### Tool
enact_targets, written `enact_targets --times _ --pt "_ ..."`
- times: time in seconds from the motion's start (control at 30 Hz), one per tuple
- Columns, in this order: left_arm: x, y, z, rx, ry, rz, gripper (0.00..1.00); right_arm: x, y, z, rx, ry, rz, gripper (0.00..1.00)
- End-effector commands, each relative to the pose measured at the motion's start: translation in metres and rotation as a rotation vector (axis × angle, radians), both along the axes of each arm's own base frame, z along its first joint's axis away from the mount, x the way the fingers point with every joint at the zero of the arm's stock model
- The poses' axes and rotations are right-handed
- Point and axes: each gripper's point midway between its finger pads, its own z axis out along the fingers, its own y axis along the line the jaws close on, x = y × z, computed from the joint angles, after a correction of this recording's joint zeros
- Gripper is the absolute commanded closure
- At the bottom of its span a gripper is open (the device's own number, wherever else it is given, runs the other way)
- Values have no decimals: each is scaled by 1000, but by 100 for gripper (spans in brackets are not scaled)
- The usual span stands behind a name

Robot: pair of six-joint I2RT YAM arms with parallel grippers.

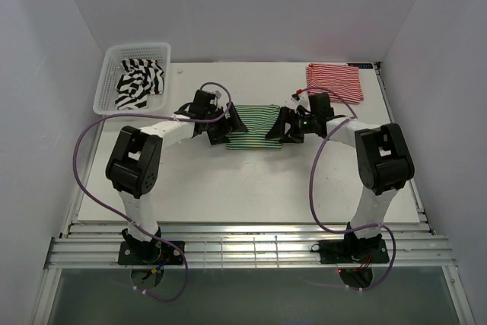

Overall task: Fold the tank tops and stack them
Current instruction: Fold the tank top, then neatly place the folded tank top to the corner

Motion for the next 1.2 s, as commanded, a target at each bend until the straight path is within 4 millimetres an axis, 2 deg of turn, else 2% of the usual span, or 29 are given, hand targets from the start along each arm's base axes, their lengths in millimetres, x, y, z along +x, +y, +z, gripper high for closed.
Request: enact_targets --times 0.0,0.03,0.07,0.13,0.17,0.23,0.3,0.37,0.4,0.43,0.5,0.53,0.63,0.8,0.93,0.97,1.17 --pt "5 6 72 -26 -173 4 2 12 -12 43 -64 -149 -21 10" --pt "4 8 80 -23 -195 6 2 15 -14 53 -75 -180 -31 10" --pt "2 11 97 -31 -233 10 2 20 -19 52 -110 -192 -58 10" --pt "-3 19 102 -7 -248 32 2 23 -27 47 -170 -188 -82 10" --pt "-5 22 112 -5 -268 43 2 31 -29 50 -189 -198 -100 10" --pt "-13 29 107 17 -248 56 2 37 -37 38 -257 -162 -126 10" --pt "-20 35 110 25 -246 71 2 54 -40 42 -301 -193 -156 10" --pt "-28 41 102 45 -226 86 2 62 -44 30 -367 -173 -168 10" --pt "-32 44 105 48 -231 90 2 73 -41 38 -374 -193 -175 10" --pt "-37 48 99 60 -220 93 2 73 -39 27 -395 -168 -164 10" --pt "-44 54 98 82 -217 102 2 84 -36 29 -407 -183 -170 9" --pt "-46 56 97 89 -215 107 2 86 -35 20 -417 -162 -164 9" --pt "-53 63 93 112 -205 117 2 87 -29 11 -427 -145 -147 7" --pt "-60 68 86 121 -189 124 2 83 -13 0 -400 -120 -99 4" --pt "-61 69 83 127 -184 126 2 79 -8 -12 -412 -93 -92 0" --pt "-62 70 84 126 -185 126 2 79 -7 -14 -425 -93 -94 5" --pt "-65 75 82 140 -187 141 2 73 -5 -34 -488 -47 -108 17"
